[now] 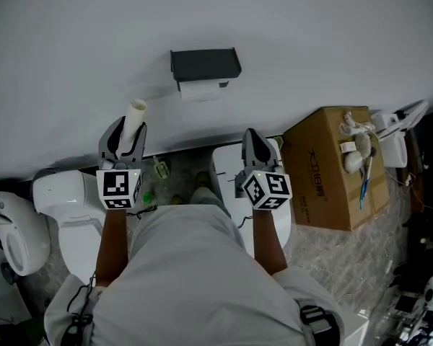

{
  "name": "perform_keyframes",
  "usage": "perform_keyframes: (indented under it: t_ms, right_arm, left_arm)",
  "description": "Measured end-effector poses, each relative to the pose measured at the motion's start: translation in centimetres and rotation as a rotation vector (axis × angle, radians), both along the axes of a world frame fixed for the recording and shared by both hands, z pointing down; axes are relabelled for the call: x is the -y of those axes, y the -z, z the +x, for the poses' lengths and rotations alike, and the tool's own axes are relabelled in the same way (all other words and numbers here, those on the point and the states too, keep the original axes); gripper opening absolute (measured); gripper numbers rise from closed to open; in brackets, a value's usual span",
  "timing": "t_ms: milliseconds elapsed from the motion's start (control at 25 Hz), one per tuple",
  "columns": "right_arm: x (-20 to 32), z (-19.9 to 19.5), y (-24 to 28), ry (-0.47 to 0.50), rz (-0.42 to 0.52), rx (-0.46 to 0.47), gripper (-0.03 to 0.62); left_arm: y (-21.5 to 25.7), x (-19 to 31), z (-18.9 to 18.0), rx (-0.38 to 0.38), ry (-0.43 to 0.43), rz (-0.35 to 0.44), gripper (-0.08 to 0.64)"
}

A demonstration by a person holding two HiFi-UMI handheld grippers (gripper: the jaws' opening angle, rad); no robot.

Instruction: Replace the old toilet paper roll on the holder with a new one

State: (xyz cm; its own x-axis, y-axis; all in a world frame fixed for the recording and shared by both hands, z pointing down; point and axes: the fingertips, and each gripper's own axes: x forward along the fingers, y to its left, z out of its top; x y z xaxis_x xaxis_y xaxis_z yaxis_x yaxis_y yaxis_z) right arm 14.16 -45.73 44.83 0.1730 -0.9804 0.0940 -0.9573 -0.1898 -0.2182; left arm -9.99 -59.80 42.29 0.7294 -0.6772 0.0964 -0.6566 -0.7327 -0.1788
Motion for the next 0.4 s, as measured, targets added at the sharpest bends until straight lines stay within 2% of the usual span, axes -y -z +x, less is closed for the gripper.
perform_keyframes:
  t_ms: [400]
  right_arm:
    - [-0.11, 0.64, 0.06, -0.001, 0.021, 0.021, 0.002]
  left_arm:
    - [0.23, -0.09, 0.33, 0.004, 0.005, 0.010, 0.209]
